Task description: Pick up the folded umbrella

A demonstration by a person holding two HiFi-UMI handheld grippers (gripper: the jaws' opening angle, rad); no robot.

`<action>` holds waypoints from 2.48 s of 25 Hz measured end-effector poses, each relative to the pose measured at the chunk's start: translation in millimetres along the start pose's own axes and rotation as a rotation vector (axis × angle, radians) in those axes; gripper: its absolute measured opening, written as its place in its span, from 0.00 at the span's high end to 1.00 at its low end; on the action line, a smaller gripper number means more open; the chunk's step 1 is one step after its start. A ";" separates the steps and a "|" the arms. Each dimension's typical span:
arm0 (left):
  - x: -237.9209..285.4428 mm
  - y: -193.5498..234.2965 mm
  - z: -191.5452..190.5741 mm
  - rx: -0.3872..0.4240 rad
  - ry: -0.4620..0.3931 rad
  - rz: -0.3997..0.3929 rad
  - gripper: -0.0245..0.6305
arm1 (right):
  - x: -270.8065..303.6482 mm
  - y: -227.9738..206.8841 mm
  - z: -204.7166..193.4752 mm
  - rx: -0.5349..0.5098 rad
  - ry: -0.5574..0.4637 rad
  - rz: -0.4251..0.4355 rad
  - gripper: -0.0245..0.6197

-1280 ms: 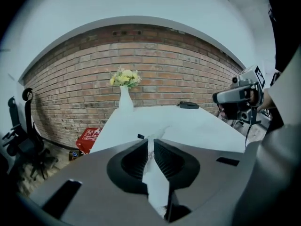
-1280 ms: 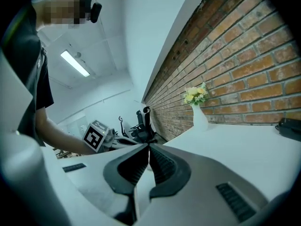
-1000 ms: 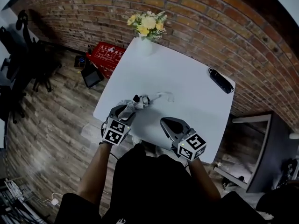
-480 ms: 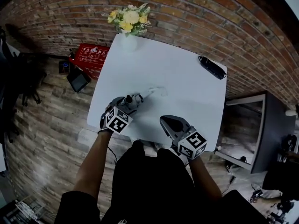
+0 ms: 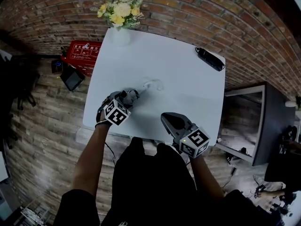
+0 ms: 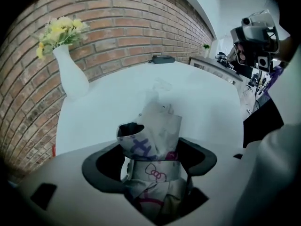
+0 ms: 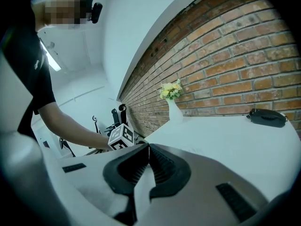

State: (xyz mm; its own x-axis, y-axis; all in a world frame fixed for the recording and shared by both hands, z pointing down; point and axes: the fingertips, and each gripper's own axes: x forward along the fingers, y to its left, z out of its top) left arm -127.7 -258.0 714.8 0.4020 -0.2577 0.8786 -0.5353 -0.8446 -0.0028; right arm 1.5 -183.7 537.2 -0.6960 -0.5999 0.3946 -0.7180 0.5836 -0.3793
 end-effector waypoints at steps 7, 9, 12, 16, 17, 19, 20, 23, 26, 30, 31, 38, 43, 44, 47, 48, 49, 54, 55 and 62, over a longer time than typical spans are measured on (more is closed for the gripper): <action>8.4 -1.3 -7.4 0.003 0.064 -0.046 0.43 | -1.4 -6.8 -0.5 0.008 0.000 -0.009 0.93; 9.2 -2.3 -8.0 -0.008 0.074 -0.078 0.45 | -3.4 -10.0 -1.5 0.012 0.000 -0.016 0.93; 9.3 -3.8 -7.1 -0.013 0.078 -0.102 0.48 | -7.0 -14.4 -3.8 0.018 0.001 -0.022 0.93; 7.0 -3.1 -6.6 -0.006 0.075 -0.100 0.50 | -10.0 -17.6 -3.5 0.021 -0.002 -0.024 0.93; 6.3 -3.2 -6.2 -0.003 0.073 -0.100 0.50 | -10.5 -18.2 -3.1 0.020 -0.003 -0.023 0.93; 4.3 -3.3 -4.4 -0.002 0.065 -0.095 0.51 | -11.3 -19.1 -1.7 0.014 -0.008 -0.019 0.93; 3.0 -3.2 -3.3 -0.007 0.059 -0.090 0.51 | -11.5 -19.2 -1.0 0.008 -0.010 -0.016 0.93; -3.0 -4.1 -0.3 -0.026 0.042 -0.072 0.51 | -11.7 -17.9 0.6 -0.008 -0.014 0.001 0.93; -10.1 -3.9 5.0 -0.046 0.025 -0.052 0.51 | -11.7 -17.5 4.9 -0.014 -0.023 0.023 0.93; -20.6 -1.6 13.9 -0.100 -0.018 -0.020 0.51 | -13.3 -18.2 10.5 -0.018 -0.035 0.056 0.93; -23.3 -2.0 15.9 -0.114 -0.031 -0.013 0.51 | -14.7 -18.2 11.0 -0.019 -0.037 0.063 0.93; -50.9 -15.0 24.8 -0.222 -0.095 0.041 0.51 | -24.4 -17.8 16.9 -0.034 -0.055 0.125 0.93; -66.9 -33.3 27.6 -0.290 -0.126 0.096 0.51 | -33.8 -17.2 18.5 -0.064 -0.061 0.184 0.93; -70.3 -37.0 27.7 -0.303 -0.134 0.110 0.51 | -36.3 -16.5 18.5 -0.071 -0.062 0.197 0.93; -81.3 -50.1 28.1 -0.356 -0.165 0.141 0.51 | -44.9 -13.8 18.1 -0.090 -0.066 0.233 0.93; -85.2 -55.3 28.4 -0.377 -0.178 0.150 0.51 | -48.5 -13.2 17.4 -0.095 -0.067 0.245 0.93; -89.3 -60.6 28.9 -0.394 -0.191 0.160 0.51 | -52.2 -13.0 16.6 -0.099 -0.067 0.256 0.93; -113.6 -80.1 34.7 -0.442 -0.243 0.228 0.51 | -67.0 -12.8 16.4 -0.126 -0.062 0.309 0.93; -118.2 -83.5 36.7 -0.448 -0.254 0.241 0.51 | -69.3 -12.7 16.6 -0.131 -0.062 0.320 0.93; -154.8 -106.5 52.5 -0.509 -0.354 0.325 0.51 | -77.8 1.0 20.2 -0.154 -0.055 0.404 0.93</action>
State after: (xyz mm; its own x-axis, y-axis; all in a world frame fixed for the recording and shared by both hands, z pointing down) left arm -93.9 -152.8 554.1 0.3343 -0.6700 0.6628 -0.9159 -0.3967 0.0610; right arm 54.8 -147.4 489.2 -0.9230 -0.3327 0.1935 -0.3823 0.8499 -0.3627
